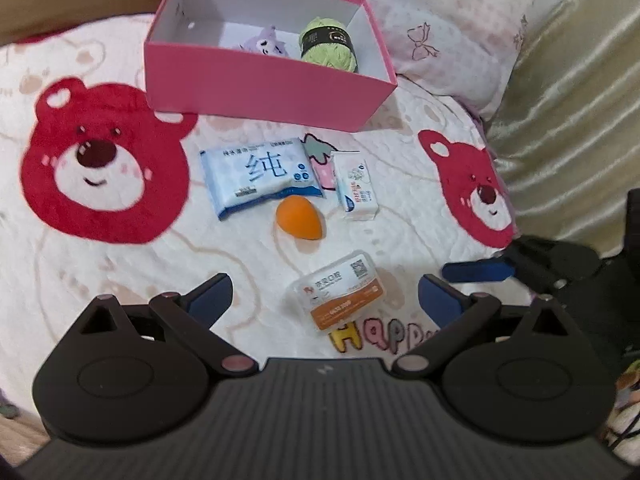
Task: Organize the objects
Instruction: 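Withdraw the right gripper and move it toward the clear orange-labelled box, then lower the right gripper onto the clear orange-labelled box and close on it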
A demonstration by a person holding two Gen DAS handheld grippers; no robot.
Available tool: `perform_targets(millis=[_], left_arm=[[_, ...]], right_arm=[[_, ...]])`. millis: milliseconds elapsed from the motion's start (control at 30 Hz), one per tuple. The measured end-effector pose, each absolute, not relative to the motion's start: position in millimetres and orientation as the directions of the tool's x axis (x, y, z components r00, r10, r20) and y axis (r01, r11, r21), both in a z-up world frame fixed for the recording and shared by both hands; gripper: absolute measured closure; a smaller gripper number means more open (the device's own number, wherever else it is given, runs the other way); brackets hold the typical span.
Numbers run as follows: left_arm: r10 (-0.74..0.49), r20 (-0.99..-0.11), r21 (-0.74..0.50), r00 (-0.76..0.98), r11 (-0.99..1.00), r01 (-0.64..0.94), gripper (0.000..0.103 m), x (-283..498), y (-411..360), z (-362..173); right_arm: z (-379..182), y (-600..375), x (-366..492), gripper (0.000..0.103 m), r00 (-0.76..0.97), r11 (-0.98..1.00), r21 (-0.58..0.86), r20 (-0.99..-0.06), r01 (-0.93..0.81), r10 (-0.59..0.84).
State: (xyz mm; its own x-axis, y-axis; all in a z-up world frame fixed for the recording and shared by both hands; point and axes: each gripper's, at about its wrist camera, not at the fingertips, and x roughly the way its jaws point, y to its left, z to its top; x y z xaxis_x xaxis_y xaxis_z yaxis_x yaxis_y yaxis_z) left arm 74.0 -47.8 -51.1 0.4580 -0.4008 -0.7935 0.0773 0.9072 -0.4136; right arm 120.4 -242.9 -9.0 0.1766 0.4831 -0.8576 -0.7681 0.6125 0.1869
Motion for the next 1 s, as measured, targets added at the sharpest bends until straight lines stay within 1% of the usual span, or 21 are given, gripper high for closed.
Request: perform_targets(millis=[167, 367, 467, 500, 667, 733, 800, 867, 933, 1000], left_arm=[[-0.389, -0.804, -0.416, 0.449, 0.908, 0.041, 0.005, 76.8, -49.9, -71.5], [-0.402, -0.810, -0.446, 0.428, 0.895, -0.004, 0.014, 83.0, -51.3, -98.3], [-0.423, -0.810, -0.479, 0.407, 0.877, -0.040, 0.020, 86.0, -49.9, -112.6], [-0.428, -0.808, -0.486, 0.404, 0.873, -0.048, 0.024, 86.4, -49.5, -116.3], [-0.452, -0.798, -0.512, 0.397, 0.857, -0.053, 0.029, 88.2, -52.4, -132.2], [-0.465, -0.789, -0.528, 0.401, 0.847, -0.058, 0.034, 88.4, -52.6, -137.7], [-0.481, -0.775, -0.548, 0.410, 0.834, -0.058, 0.035, 87.9, -52.4, -142.0], [-0.497, -0.763, -0.567, 0.413, 0.821, -0.062, 0.037, 87.1, -51.9, -147.0], [-0.507, -0.755, -0.579, 0.417, 0.814, -0.059, 0.042, 86.9, -51.4, -151.1], [-0.515, -0.747, -0.590, 0.421, 0.805, -0.063, 0.046, 88.0, -49.5, -155.8]], right_arm=[[-32.6, -235.4, 128.2, 0.007, 0.135, 0.628, 0.214, -0.878, -0.748, 0.459], [-46.4, -229.6, 139.2, 0.007, 0.106, 0.648, 0.225, -0.896, -0.727, 0.431], [-56.5, -224.7, 140.9, 0.007, 0.102, 0.658, 0.200, -0.915, -0.726, 0.391], [-59.3, -223.2, 142.2, 0.007, 0.099, 0.661, 0.197, -0.919, -0.724, 0.383], [-72.0, -221.9, 155.9, 0.007, 0.069, 0.698, 0.217, -0.932, -0.682, 0.357], [-76.1, -222.0, 158.6, 0.007, 0.062, 0.712, 0.219, -0.936, -0.668, 0.346], [-80.6, -222.5, 160.5, 0.007, 0.056, 0.724, 0.219, -0.940, -0.654, 0.335], [-81.4, -226.0, 161.3, 0.008, 0.056, 0.737, 0.244, -0.933, -0.631, 0.357], [-81.0, -226.4, 163.8, 0.008, 0.079, 0.751, 0.235, -0.931, -0.617, 0.356], [-86.2, -224.4, 169.0, 0.008, 0.064, 0.765, 0.241, -0.936, -0.597, 0.345]])
